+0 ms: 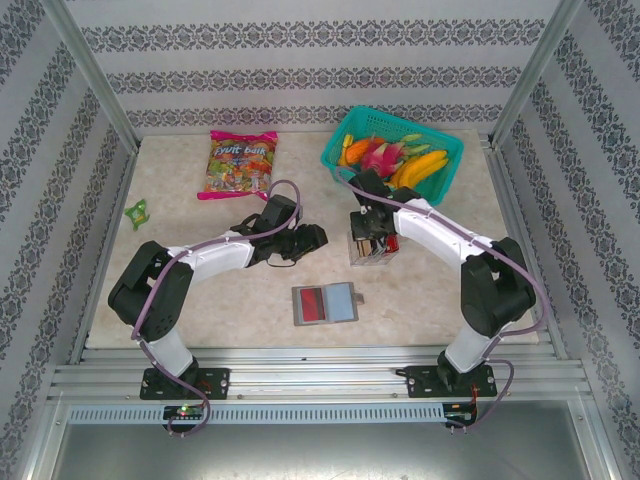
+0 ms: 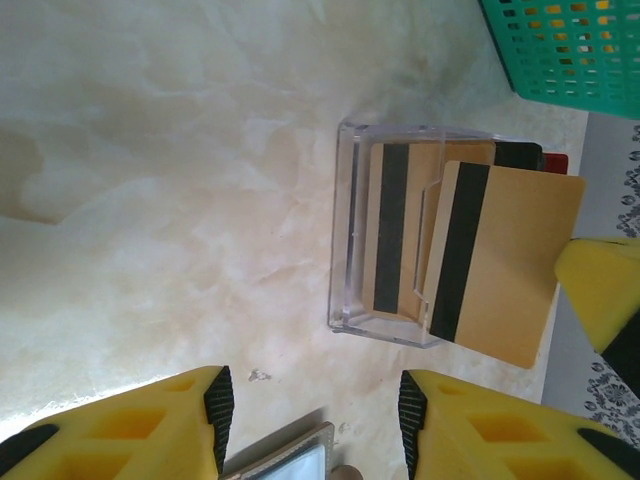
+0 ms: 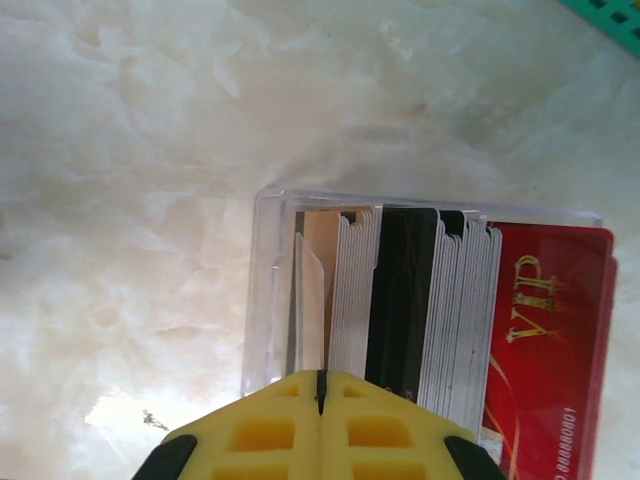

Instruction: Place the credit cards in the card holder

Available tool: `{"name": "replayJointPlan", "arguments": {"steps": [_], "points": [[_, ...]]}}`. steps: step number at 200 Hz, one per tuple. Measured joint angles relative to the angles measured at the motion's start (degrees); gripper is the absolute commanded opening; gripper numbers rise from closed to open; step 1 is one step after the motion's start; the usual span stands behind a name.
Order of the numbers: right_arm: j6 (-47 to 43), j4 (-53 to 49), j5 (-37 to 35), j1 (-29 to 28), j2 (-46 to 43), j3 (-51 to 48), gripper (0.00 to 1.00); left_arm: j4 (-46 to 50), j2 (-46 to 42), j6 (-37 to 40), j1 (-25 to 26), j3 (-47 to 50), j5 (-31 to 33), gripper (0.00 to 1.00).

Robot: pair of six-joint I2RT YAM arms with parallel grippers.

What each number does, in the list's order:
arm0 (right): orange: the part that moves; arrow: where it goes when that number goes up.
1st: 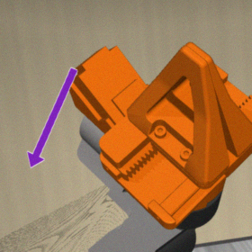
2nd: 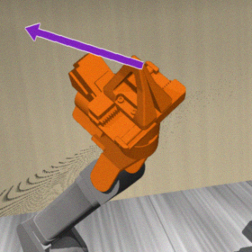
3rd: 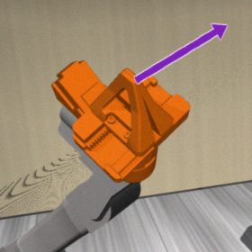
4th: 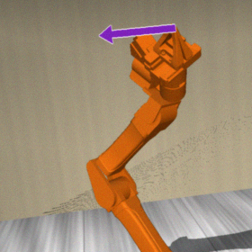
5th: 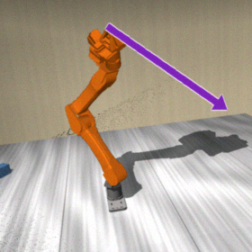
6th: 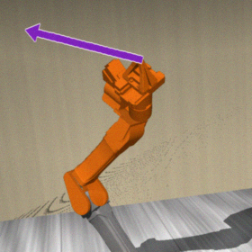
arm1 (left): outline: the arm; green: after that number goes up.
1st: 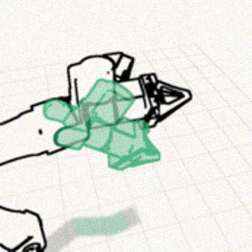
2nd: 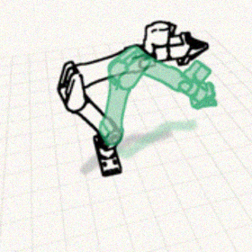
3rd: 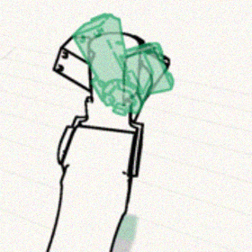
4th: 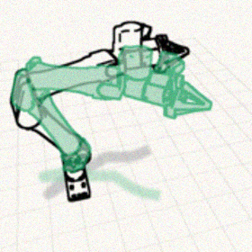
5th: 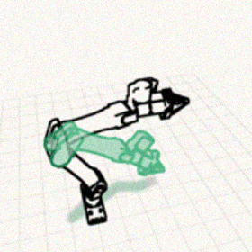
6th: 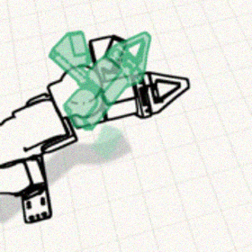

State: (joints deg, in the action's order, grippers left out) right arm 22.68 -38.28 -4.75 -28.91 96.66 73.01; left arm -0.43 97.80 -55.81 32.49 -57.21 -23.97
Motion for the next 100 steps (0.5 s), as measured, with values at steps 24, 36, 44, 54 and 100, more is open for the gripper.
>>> {"name": "replayJointPlan", "arguments": {"steps": [24,36,44,54,100], "points": [[2.21,2.89,4.66,1.64,-2.80,-2.93,0.00,-2.21,0.00,0.00,0.00,0.02,-1.46,0.52],[3.37,4.44,7.26,2.73,-4.79,-4.46,0.00,-3.52,0.00,-0.04,0.00,0.09,-2.36,0.53],[4.26,5.62,8.92,3.74,-6.12,-5.46,0.00,-4.48,0.00,-0.20,0.00,0.11,-3.08,0.53],[5.31,7.28,10.97,5.18,-7.67,-6.80,0.00,-5.92,0.00,-0.39,0.00,0.11,-4.00,0.54],[9.07,12.85,18.75,10.19,-10.05,-10.60,0.00,-12.68,2.40,-2.36,0.00,-0.04,-8.66,0.58]]}}
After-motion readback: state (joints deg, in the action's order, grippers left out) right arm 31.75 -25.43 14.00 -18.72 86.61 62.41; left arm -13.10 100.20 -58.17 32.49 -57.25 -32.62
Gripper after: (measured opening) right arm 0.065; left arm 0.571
